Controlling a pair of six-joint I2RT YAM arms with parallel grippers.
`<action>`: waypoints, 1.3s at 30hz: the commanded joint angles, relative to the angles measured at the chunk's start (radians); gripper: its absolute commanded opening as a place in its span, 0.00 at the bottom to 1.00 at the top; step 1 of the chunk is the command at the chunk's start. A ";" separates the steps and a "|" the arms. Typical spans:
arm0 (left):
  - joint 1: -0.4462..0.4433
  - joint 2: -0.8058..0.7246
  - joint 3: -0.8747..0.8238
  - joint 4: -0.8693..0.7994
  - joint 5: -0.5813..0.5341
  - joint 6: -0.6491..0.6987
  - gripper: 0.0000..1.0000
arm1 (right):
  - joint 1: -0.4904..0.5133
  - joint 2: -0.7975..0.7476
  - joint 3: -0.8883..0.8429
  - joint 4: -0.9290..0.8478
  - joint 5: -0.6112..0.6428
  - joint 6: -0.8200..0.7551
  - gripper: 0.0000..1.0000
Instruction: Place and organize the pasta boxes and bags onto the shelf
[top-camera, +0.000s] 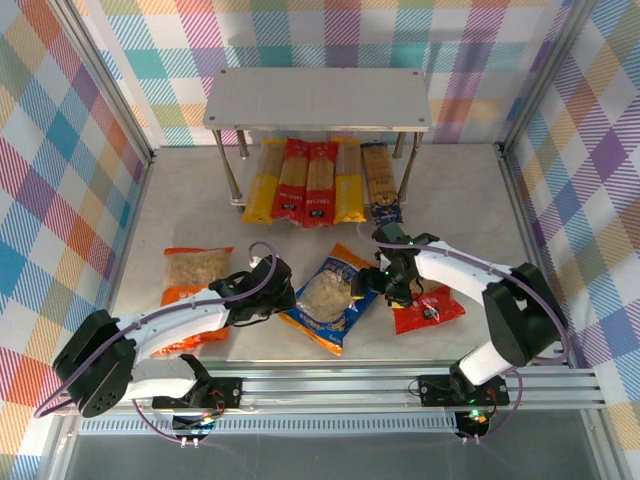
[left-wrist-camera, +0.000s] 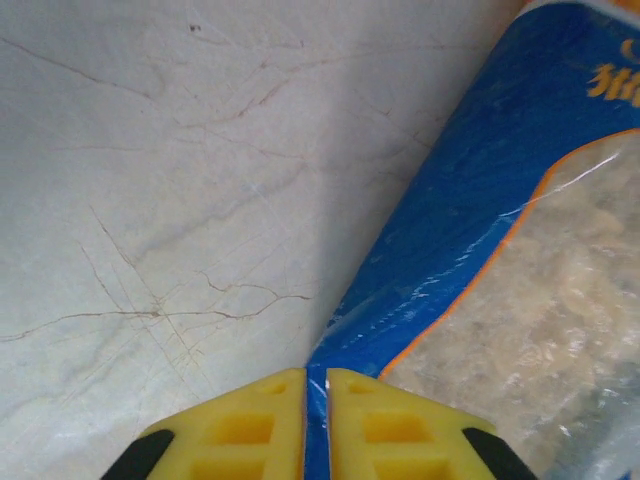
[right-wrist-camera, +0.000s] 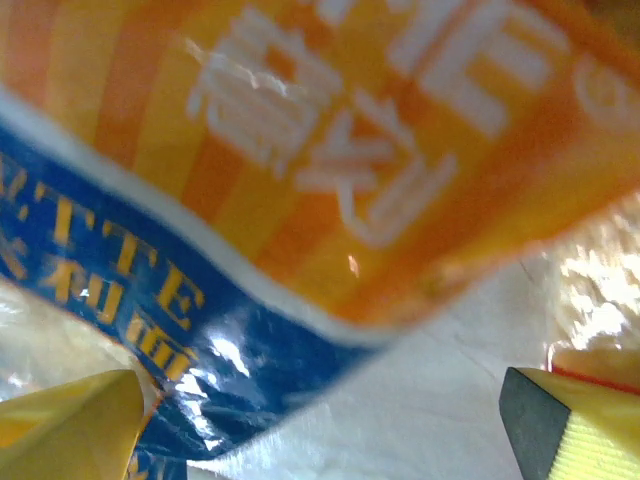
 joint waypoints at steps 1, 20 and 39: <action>0.018 -0.052 -0.003 -0.045 -0.029 0.013 0.17 | 0.010 0.056 0.063 0.095 0.029 0.000 0.93; 0.043 -0.134 -0.032 -0.103 -0.053 0.014 0.21 | 0.073 0.267 0.313 0.252 -0.062 -0.099 0.93; 0.049 -0.068 0.097 -0.129 -0.121 0.171 0.52 | 0.099 -0.078 0.281 -0.093 0.311 -0.167 0.98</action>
